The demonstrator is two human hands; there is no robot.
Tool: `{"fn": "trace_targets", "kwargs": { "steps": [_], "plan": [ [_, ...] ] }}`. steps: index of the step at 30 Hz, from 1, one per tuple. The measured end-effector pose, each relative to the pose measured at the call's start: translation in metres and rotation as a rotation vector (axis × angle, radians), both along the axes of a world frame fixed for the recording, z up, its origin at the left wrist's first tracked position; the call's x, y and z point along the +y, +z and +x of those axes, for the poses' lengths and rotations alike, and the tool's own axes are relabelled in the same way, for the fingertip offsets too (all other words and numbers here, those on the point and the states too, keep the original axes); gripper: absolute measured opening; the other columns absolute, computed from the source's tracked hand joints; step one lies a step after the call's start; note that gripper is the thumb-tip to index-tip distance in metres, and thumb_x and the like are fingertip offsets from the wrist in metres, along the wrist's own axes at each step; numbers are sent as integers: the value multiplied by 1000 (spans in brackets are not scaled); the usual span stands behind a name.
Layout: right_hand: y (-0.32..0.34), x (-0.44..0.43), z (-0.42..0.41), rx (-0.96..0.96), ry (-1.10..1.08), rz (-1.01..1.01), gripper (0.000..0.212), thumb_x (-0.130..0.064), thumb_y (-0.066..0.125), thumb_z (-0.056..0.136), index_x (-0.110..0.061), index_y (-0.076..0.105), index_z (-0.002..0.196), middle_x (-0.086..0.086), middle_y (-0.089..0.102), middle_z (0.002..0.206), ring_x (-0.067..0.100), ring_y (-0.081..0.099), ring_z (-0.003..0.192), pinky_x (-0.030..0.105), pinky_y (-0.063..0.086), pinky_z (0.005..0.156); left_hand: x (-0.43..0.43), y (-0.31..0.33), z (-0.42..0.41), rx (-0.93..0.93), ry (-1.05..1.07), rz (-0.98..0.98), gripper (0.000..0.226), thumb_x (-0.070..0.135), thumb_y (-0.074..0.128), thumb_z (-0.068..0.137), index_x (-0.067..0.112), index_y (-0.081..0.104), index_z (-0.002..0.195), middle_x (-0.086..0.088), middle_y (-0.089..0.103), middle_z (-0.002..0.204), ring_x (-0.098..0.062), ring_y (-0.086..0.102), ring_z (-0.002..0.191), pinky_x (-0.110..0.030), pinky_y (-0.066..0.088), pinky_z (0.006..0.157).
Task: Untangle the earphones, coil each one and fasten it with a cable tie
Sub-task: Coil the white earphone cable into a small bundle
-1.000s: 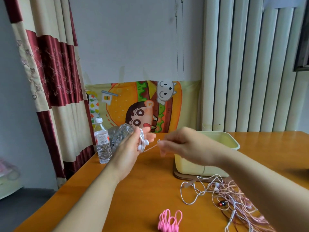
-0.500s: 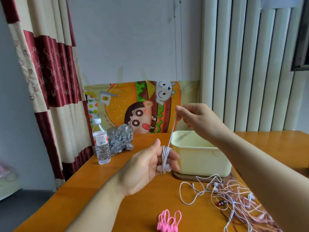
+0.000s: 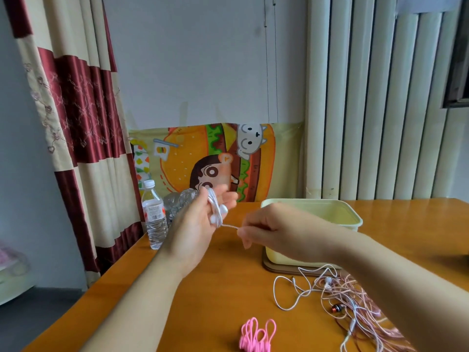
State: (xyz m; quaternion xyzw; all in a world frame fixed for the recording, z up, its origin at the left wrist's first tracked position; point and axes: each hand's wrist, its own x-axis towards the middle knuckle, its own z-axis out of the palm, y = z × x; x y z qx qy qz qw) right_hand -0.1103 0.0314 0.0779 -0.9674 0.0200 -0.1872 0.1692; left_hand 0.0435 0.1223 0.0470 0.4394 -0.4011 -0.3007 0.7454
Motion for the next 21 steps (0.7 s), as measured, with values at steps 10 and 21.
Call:
{"fn": "trace_targets", "kwargs": {
  "steps": [10, 21],
  "plan": [
    [18, -17, 4, -202, -113, 93, 36, -35, 53, 93, -7, 62, 72, -7, 52, 57, 9, 48, 52, 19, 37, 49, 12, -3, -33, -272, -279, 168, 38, 40, 42, 94, 8, 63, 93, -3, 61, 70, -16, 61, 75, -41, 46, 89],
    [-23, -1, 10, -291, -56, 363, 23, -25, 50, 96, -34, 66, 81, -14, 64, 76, 4, 59, 76, 16, 48, 69, 12, 1, -29, 181, -303, -38, 30, 28, 44, 84, 14, 56, 61, 0, 41, 54, -11, 48, 50, -27, 55, 59]
  ]
}}
